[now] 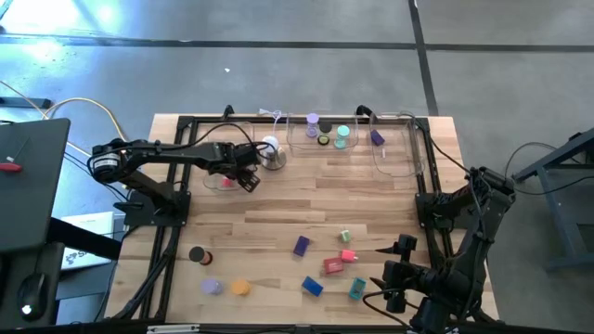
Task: Pick & Place Office items
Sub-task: Put the left red charger adapter into the left transparent bin, then put the light blue digital clock into the right transparent bin
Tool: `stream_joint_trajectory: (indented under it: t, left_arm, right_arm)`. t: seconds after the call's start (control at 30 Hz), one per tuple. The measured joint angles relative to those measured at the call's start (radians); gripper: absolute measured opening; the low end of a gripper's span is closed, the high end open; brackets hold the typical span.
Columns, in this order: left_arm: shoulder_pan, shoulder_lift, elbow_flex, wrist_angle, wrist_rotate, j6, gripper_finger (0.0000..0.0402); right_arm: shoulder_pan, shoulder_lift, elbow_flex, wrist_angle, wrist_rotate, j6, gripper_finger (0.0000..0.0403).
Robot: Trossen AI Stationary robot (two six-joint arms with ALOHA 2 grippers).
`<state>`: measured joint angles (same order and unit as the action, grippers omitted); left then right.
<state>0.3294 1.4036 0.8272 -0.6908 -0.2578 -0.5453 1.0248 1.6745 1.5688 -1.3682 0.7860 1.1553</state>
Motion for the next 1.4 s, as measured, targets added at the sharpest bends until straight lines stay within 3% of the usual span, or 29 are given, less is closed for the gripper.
stream_joint_trajectory:
  t: [0.43,0.83,1.17,1.4]
  left_arm:
    - [0.042,-0.001,0.003,0.004,0.069,0.007,0.0282]
    - [0.034,-0.063,0.045,-0.096,0.030,0.062,0.0286]
    - [-0.058,-0.206,0.075,-0.132,-0.058,0.050,0.0286]
    - [-0.166,-0.260,0.075,-0.132,-0.039,-0.041,0.0286]
  right_arm:
    - [0.000,0.000,0.000,0.000,0.000,0.000,0.0330]
    - [0.000,0.000,0.000,-0.001,0.000,0.000,0.0330]
    - [0.000,0.000,0.000,0.001,0.001,-0.074,0.0330]
    - [0.001,0.001,0.000,0.053,0.001,-0.140,0.0330]
